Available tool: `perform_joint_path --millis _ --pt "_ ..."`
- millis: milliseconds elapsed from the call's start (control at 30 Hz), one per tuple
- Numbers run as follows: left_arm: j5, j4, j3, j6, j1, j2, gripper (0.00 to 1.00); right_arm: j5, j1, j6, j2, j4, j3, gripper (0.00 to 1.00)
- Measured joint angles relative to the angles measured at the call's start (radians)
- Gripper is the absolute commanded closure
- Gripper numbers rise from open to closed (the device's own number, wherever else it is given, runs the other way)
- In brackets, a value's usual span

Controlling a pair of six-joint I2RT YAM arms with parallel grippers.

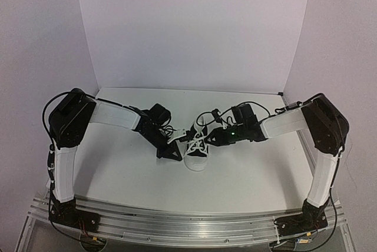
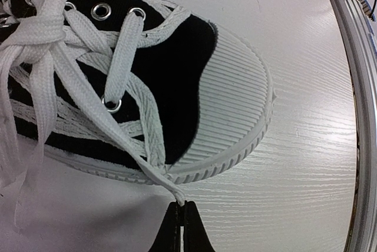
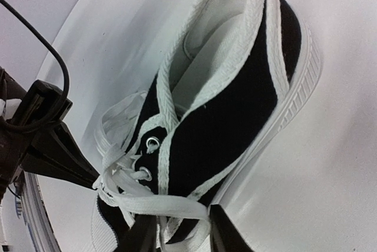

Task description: Tie the shoes

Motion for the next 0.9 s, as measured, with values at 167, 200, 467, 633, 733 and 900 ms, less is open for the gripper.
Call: perform_joint_path --millis 167,200,467,633,733,900 --pt "0.000 0.000 0.000 0.001 0.000 0.000 1.00 0.023 0.002 0.003 -0.006 -0.005 -0.002 0.83" --pt "0.000 0.000 0.000 0.001 0.000 0.000 1.00 0.026 0.002 0.003 -0.012 -0.009 -0.004 0.87" --pt "-0.001 0.000 0.000 0.007 0.000 0.000 1.00 0.031 0.007 0.001 -0.056 -0.034 -0.009 1.00" --pt "0.000 -0.002 0.000 0.027 0.000 0.000 0.93 0.030 0.012 0.002 -0.057 -0.060 -0.009 1.00" --pt "0.024 -0.024 0.004 0.067 0.007 0.000 0.62 0.031 0.014 0.003 -0.057 -0.068 -0.009 1.00" --pt "0.125 -0.109 0.057 0.164 0.052 -0.003 0.48 0.031 0.017 0.014 -0.057 -0.092 -0.009 1.00"
